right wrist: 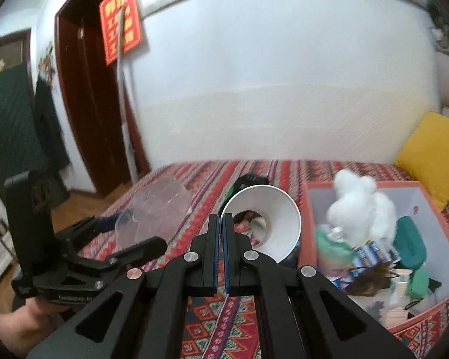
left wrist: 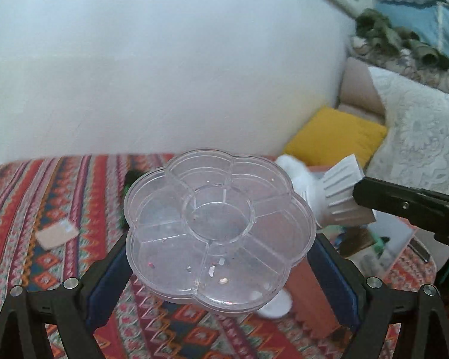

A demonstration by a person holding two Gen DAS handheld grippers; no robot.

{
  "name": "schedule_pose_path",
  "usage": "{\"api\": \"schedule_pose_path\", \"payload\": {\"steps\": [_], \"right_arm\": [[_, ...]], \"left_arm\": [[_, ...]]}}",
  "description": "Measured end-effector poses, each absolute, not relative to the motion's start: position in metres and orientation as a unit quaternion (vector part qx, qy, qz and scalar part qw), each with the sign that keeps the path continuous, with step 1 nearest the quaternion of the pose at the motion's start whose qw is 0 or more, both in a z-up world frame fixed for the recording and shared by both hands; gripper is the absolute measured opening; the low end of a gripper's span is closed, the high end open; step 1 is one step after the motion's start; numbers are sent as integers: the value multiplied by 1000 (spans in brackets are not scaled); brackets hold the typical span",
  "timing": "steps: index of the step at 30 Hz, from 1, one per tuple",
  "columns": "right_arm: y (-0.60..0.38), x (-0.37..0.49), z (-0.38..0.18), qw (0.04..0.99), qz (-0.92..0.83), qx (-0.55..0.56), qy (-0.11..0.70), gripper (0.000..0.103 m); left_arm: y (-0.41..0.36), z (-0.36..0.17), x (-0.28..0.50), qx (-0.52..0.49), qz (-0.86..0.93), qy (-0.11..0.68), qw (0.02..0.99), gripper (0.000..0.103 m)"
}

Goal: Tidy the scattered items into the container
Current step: 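Carry the bead box and white cup over the pink box and release both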

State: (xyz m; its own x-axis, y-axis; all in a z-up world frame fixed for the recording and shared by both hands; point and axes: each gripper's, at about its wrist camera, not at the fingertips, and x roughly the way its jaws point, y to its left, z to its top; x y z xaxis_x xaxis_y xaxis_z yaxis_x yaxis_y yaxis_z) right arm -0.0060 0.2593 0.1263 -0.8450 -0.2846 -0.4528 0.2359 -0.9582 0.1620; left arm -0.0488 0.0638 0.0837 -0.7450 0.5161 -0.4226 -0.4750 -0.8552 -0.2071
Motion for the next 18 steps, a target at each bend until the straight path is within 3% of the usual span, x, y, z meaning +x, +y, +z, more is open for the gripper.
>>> {"api": "schedule_pose_path", "payload": {"steps": [12, 18], "right_arm": [[365, 50, 173, 6, -984, 144, -109, 1], [432, 48, 162, -68, -976, 144, -149, 2]], "left_arm": [[201, 131, -50, -211, 907, -7, 363, 94], [294, 111, -62, -239, 884, 38, 399, 94]]}}
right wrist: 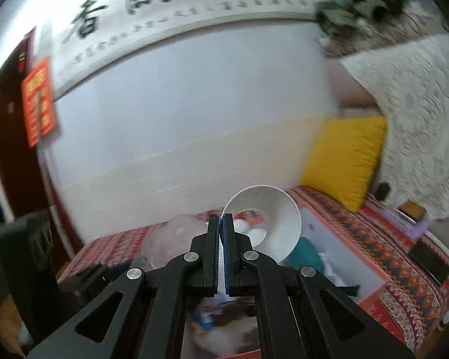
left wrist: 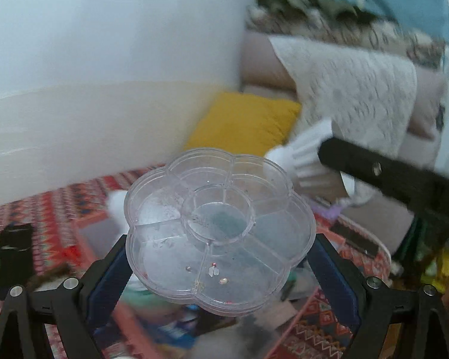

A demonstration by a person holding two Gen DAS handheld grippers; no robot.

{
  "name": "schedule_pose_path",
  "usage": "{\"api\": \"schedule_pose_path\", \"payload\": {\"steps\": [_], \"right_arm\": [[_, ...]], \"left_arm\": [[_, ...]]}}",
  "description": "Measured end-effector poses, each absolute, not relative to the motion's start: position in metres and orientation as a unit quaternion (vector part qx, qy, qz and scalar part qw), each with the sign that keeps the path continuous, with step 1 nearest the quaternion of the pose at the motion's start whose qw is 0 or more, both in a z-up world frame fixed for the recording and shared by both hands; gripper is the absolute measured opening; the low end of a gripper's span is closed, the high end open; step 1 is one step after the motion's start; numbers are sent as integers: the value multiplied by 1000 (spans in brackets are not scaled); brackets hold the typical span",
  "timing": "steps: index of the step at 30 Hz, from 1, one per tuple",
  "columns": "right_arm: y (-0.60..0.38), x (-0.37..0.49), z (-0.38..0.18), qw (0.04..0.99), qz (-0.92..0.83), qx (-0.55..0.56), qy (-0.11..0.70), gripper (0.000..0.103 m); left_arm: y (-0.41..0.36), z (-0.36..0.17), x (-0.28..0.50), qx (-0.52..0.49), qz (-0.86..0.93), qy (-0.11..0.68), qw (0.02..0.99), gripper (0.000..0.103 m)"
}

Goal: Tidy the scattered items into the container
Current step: 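Carry the bead box and white cup over the pink box and release both, then move both grippers back over the remaining items on the bed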

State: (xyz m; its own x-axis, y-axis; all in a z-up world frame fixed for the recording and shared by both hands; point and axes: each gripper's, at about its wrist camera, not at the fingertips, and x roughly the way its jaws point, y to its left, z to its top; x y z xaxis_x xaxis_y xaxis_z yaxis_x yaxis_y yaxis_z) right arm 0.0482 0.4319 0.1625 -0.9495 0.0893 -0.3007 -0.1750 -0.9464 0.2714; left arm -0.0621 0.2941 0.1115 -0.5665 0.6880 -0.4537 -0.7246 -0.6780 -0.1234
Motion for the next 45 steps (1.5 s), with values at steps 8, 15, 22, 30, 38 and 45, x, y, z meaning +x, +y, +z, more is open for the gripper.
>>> {"api": "schedule_pose_path", "payload": {"steps": [8, 15, 22, 30, 38, 45], "right_arm": [[482, -16, 108, 64, 945, -227, 224, 58], [472, -19, 116, 69, 948, -229, 210, 75], [427, 8, 131, 109, 955, -209, 177, 81], [318, 37, 127, 132, 962, -227, 72, 95], [244, 66, 96, 85, 963, -250, 48, 97], [202, 56, 86, 69, 963, -261, 21, 97]], "left_arm": [[335, 52, -84, -347, 856, 59, 379, 94], [279, 54, -83, -348, 867, 14, 356, 96], [203, 88, -60, -291, 901, -6, 321, 99], [64, 82, -37, -307, 936, -8, 169, 102], [-14, 72, 7, -271, 959, -28, 73, 102], [-36, 64, 21, -262, 964, -8, 40, 102]]}}
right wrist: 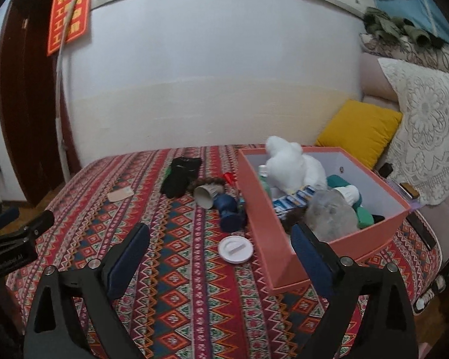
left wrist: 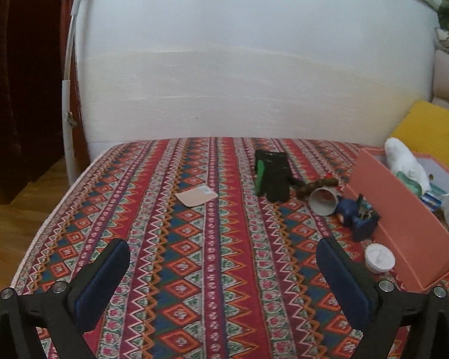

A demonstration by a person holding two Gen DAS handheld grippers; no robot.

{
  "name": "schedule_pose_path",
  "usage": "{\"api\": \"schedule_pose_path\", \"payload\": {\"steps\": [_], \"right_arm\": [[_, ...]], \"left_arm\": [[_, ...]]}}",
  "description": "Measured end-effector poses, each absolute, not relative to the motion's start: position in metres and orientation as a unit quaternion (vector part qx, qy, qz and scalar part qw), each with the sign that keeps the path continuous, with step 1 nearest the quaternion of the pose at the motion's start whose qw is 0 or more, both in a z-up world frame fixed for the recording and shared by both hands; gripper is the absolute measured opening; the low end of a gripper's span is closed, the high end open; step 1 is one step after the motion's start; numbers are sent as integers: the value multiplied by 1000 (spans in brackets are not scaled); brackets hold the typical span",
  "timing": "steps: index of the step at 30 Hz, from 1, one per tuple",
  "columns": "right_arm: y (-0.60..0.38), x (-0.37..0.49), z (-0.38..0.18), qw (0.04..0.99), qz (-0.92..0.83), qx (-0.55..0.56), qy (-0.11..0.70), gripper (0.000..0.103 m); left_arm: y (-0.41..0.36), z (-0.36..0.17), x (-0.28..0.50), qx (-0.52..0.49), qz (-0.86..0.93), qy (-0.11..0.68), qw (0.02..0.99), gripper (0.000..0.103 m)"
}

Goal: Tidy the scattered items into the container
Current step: 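Move both grippers back over the remaining items on the bed, then grasp the grey cup with the right gripper while the left moves to the beige card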

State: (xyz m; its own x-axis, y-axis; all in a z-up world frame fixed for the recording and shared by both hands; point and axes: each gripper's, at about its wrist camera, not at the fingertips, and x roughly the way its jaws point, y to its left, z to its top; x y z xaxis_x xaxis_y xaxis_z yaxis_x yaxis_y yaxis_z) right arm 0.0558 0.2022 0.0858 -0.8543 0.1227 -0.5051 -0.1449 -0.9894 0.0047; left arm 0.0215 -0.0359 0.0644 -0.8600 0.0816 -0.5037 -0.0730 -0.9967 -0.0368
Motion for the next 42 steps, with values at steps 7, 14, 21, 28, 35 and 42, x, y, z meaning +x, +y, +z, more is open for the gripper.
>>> {"api": "schedule_pose_path", "payload": {"steps": [7, 14, 21, 28, 35, 42], "right_arm": [[176, 18, 48, 48, 952, -302, 12, 97], [165, -56, 5, 4, 939, -345, 5, 97], [187, -177, -32, 54, 910, -410, -29, 96], [197, -251, -71, 73, 886, -445, -110, 82], [206, -281, -88, 58, 882, -449, -126, 11], [221, -264, -60, 14, 900, -432, -53, 3]], "left_arm": [[-47, 47, 6, -283, 958, 2, 54, 102], [-71, -16, -85, -362, 929, -8, 79, 102], [-81, -44, -184, -404, 907, -64, 100, 102], [-84, -68, -278, -430, 897, -66, 78, 102], [-50, -102, -328, -447, 893, 8, 53, 101], [-82, -80, -303, -416, 902, -82, 79, 1]]}}
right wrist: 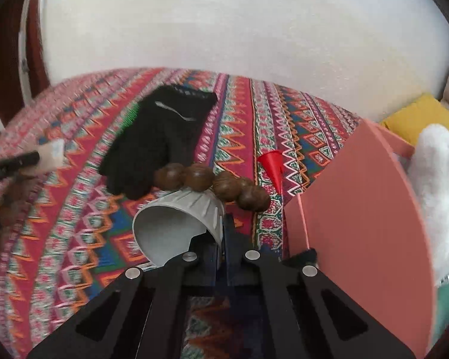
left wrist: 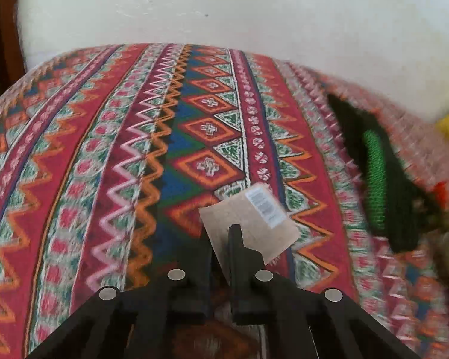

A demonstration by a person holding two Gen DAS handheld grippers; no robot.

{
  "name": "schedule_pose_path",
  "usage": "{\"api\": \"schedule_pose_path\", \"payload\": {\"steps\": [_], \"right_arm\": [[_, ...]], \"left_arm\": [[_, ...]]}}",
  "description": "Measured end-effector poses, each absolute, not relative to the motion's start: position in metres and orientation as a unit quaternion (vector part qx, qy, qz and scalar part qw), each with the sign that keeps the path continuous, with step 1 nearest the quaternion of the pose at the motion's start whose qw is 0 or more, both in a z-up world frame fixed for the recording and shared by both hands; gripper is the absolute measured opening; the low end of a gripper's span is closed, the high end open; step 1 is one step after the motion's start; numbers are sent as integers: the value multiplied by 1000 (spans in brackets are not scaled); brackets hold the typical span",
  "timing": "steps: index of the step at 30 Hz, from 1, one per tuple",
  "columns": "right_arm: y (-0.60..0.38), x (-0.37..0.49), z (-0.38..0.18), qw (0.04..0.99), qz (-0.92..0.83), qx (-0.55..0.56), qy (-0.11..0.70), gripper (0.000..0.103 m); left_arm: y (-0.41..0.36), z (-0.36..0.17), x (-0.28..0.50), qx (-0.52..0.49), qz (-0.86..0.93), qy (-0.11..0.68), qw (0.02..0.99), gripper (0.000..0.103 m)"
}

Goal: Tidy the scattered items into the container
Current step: 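Grasp the grey cup with the right gripper while the left moves to the beige card, then pinch the beige barcode card off the bed with the left gripper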

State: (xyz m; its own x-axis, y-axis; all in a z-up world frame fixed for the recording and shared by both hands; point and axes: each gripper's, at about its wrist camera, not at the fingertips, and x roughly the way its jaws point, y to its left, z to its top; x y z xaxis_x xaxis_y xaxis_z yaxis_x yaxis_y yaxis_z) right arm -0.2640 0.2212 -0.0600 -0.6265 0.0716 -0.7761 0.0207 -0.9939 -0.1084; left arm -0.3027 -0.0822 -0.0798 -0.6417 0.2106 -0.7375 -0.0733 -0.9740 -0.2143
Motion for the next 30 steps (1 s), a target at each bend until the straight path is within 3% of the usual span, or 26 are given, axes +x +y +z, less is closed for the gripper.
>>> {"api": "schedule_pose_path", "payload": {"steps": [6, 11, 16, 18, 19, 20, 22, 30], "right_arm": [[216, -222, -30, -21, 910, -414, -5, 3], [209, -177, 4, -42, 926, -375, 9, 3], [210, -136, 45, -49, 944, -325, 9, 3], [212, -127, 52, -52, 947, -316, 13, 3], [213, -124, 53, -54, 947, -316, 16, 3], [213, -124, 53, -57, 946, -318, 17, 3], [212, -122, 51, -64, 944, -324, 18, 3], [212, -146, 30, -82, 930, -357, 30, 3]], "left_arm": [[-85, -54, -245, -386, 911, -63, 133, 0], [-89, -19, -195, -349, 918, -91, 164, 0], [-73, 6, -163, -336, 926, -45, 165, 0], [-72, 0, -163, -345, 927, -19, 144, 6], [-72, -5, -166, -352, 927, -5, 130, 22], [-73, -12, -172, -362, 925, 6, 117, 51], [-79, -25, -187, -374, 923, 17, 92, 75], [-60, -88, -260, -444, 888, 79, 90, 76]]}}
